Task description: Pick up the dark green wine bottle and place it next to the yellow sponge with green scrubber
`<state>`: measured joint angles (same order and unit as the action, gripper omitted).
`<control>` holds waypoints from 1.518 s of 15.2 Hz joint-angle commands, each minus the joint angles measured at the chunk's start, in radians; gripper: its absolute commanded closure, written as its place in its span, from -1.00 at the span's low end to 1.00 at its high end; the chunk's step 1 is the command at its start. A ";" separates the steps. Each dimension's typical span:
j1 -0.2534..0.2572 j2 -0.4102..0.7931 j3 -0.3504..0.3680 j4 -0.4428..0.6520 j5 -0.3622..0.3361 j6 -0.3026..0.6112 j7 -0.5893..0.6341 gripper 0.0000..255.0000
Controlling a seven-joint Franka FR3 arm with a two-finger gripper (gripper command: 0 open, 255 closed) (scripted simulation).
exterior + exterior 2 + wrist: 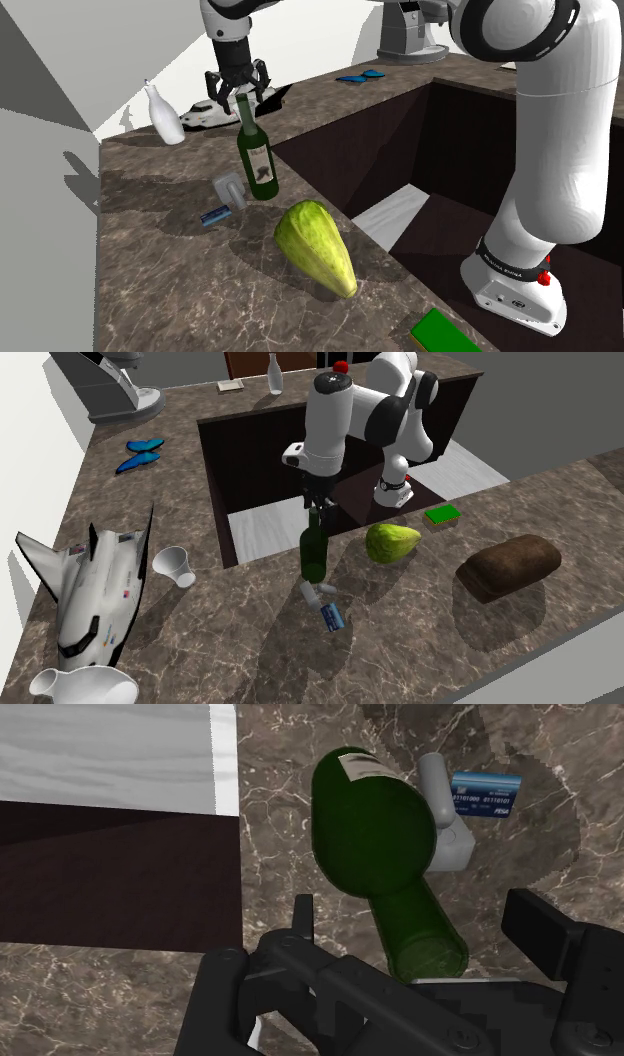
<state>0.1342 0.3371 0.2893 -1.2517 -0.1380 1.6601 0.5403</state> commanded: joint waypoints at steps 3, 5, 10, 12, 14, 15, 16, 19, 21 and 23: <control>0.000 0.000 0.000 -0.002 0.000 0.003 0.000 -1.00; 0.000 0.000 0.000 -0.002 0.000 0.002 0.000 -1.00; 0.000 0.000 0.000 -0.002 0.000 0.002 0.000 1.00; 0.000 0.000 0.000 -0.002 0.000 0.003 0.000 1.00; 0.000 0.001 0.000 -0.001 0.000 0.002 0.000 1.00; 0.000 0.000 0.000 -0.002 0.000 0.002 0.000 1.00; 0.002 0.005 0.000 0.018 -0.001 -0.013 0.000 1.00; 0.010 0.023 0.000 0.086 -0.006 -0.064 -0.001 1.00; 0.016 0.037 0.000 0.136 -0.011 -0.099 -0.002 1.00; 0.023 0.055 0.000 0.191 -0.016 -0.137 -0.003 1.00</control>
<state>0.1526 0.3788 0.2898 -1.0959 -0.1502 1.5457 0.5378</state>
